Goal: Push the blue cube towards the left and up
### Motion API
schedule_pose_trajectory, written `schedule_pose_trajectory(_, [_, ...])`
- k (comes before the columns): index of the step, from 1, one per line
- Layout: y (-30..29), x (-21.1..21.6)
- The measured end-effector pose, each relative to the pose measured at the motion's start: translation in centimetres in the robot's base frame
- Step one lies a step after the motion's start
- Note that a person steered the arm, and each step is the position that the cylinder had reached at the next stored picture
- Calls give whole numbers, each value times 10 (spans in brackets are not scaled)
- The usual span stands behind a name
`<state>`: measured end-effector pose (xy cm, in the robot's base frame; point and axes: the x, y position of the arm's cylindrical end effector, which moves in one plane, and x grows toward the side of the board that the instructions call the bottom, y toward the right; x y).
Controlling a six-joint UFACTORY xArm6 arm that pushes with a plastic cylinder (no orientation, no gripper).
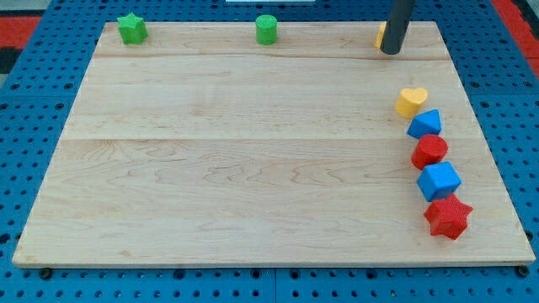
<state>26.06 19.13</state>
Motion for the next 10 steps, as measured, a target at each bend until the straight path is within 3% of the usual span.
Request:
schedule_pose_trajectory(2, [12,-21])
schedule_pose_trajectory(4, [14,-6])
schedule_pose_trajectory(6, [62,54])
schedule_pose_trajectory(8, [105,156])
schedule_pose_trajectory(9, [107,224])
schedule_pose_trajectory(10, [85,264])
